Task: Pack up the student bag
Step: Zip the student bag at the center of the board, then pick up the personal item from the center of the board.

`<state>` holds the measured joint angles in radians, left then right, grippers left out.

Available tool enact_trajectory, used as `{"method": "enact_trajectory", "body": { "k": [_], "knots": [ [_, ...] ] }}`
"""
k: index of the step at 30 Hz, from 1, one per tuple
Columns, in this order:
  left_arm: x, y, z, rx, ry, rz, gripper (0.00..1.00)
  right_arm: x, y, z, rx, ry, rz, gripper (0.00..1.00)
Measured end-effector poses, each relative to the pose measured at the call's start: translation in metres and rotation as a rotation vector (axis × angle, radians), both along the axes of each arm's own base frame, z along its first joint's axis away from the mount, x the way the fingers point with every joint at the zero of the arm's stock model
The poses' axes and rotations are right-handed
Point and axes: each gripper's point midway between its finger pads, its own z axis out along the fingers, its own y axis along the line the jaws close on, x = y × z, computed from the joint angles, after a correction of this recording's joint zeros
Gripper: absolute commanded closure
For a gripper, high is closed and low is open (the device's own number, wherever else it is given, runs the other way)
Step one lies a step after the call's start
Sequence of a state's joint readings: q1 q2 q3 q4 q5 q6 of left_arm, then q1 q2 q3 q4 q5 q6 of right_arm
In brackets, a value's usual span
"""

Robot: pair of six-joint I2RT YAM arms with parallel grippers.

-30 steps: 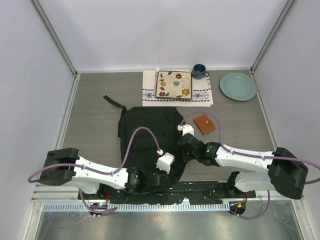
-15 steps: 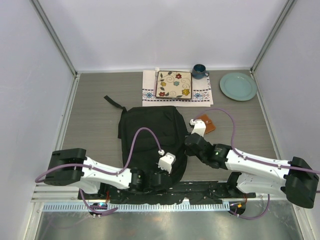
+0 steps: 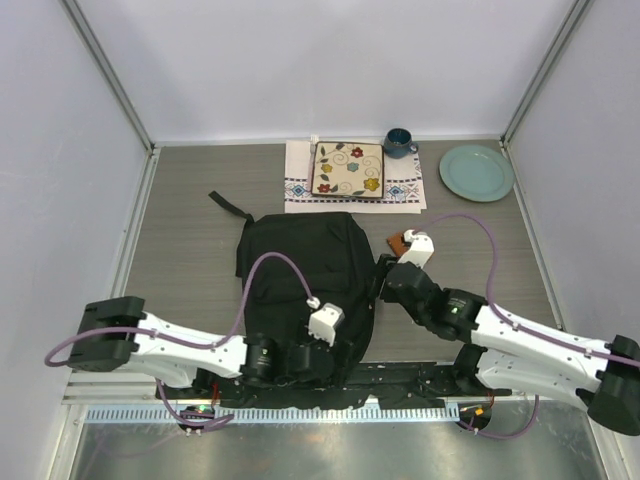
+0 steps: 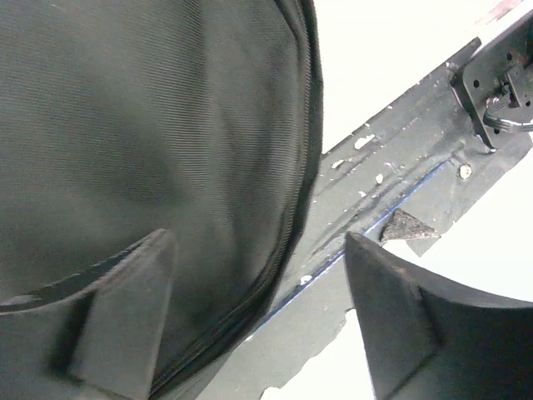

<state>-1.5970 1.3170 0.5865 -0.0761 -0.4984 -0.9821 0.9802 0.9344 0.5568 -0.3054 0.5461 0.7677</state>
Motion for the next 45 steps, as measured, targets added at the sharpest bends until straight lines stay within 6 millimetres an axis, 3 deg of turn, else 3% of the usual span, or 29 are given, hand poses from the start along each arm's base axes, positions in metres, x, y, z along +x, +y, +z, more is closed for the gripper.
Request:
{"method": "enact_trajectory", "body": {
  "k": [2, 4, 8, 12, 15, 18, 20, 27, 32, 45],
  "knots": [
    [0.005, 0.01, 0.013, 0.0, -0.021, 0.016, 0.01, 0.003, -0.003, 0.017, 0.05, -0.033, -0.021, 0.39],
    [0.012, 0.019, 0.03, -0.006, -0.056, 0.033, 0.01, 0.007, -0.003, 0.03, 0.093, -0.049, -0.037, 0.38],
    [0.037, 0.028, 0.092, -0.101, -0.126, 0.117, 0.01, 0.016, -0.002, 0.034, 0.143, -0.028, -0.069, 0.38],
    [0.096, 0.057, 0.135, -0.177, -0.152, 0.313, 0.0, 0.017, 0.006, 0.022, 0.171, 0.029, -0.067, 0.38],
    [0.137, 0.089, 0.143, -0.17, -0.163, 0.462, 0.0, 0.014, 0.017, 0.018, 0.225, 0.055, -0.046, 0.39],
    [0.162, 0.104, 0.143, -0.14, -0.145, 0.54, 0.02, 0.011, 0.023, 0.014, 0.262, 0.074, -0.034, 0.41],
    [0.174, 0.101, 0.14, -0.117, -0.112, 0.555, 0.07, 0.009, 0.025, 0.011, 0.279, 0.087, -0.031, 0.42],
    [0.203, 0.047, 0.116, -0.011, 0.021, 0.502, 0.1, 0.006, 0.025, 0.006, 0.309, 0.106, -0.045, 0.47],
    [0.206, 0.029, 0.093, 0.043, 0.092, 0.482, 0.13, 0.004, 0.022, 0.012, 0.353, 0.092, -0.055, 0.5],
    [0.211, 0.024, 0.054, 0.086, 0.204, 0.562, 0.26, -0.004, 0.003, 0.029, 0.425, 0.028, -0.084, 0.58]
  ]
}}
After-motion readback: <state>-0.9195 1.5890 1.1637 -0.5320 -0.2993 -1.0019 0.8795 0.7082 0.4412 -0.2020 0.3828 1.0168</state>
